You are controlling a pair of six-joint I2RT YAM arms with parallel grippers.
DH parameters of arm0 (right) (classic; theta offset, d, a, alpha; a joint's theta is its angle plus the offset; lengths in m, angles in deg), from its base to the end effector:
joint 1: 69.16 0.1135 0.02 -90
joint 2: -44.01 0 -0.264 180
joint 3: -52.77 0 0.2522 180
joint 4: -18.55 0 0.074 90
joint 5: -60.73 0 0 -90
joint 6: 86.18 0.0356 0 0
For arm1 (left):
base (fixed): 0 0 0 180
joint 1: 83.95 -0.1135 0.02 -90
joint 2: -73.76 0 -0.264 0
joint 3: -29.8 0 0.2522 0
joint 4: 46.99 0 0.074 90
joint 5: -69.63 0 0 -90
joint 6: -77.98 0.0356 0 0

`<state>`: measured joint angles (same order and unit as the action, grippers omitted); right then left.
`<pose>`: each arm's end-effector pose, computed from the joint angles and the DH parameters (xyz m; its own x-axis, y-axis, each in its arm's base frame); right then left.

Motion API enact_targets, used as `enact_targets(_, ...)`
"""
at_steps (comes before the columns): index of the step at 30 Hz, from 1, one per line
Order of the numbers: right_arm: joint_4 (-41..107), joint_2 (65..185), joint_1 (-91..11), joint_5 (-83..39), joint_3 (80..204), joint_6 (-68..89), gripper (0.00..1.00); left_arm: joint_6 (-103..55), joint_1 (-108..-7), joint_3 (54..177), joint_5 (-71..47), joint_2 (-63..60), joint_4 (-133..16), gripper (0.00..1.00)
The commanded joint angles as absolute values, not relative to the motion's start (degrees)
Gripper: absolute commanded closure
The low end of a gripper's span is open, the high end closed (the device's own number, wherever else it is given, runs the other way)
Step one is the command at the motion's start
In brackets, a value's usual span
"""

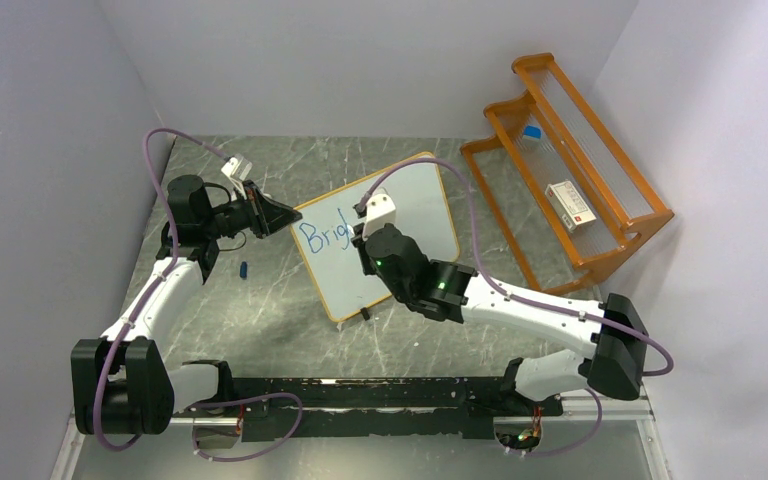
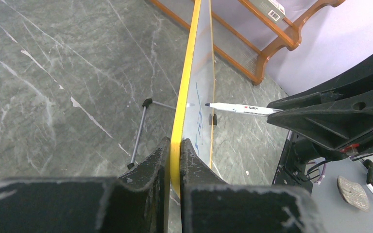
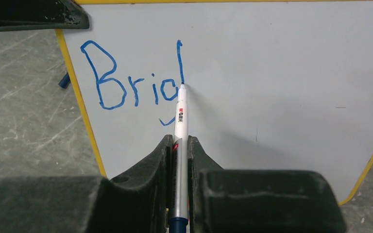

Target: Write a sentence on the whiteboard

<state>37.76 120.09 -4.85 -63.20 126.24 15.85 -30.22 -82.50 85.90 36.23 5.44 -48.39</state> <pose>0.1499 0.2658 0.3198 -0.2666 -0.1553 -0.9512 -0.4780 0.8783 -0.0094 0.2591 -0.0363 0.2834 -0.4813 -0.1598 -0.8619 0.7102 0.5051 -0.4903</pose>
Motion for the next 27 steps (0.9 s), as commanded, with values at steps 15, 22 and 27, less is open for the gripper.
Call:
enact_targets(15, 34.3, 122.0, -5.3, -65.4, 127.4, 14.6, 1.00, -26.8, -81.1, 84.9, 34.8, 3.6, -54.9, 0.95)
enact_targets(22, 34.3, 122.1, -5.7, -66.2, 127.8, 14.4, 1.00, -26.6, -81.1, 84.9, 34.7, 3.6, -55.0, 0.95)
enact_targets(27, 34.9, 121.6, -5.8, -66.9, 127.2, 14.8, 1.00, -26.6, -81.1, 85.0, 34.6, 3.6, -55.0, 0.95)
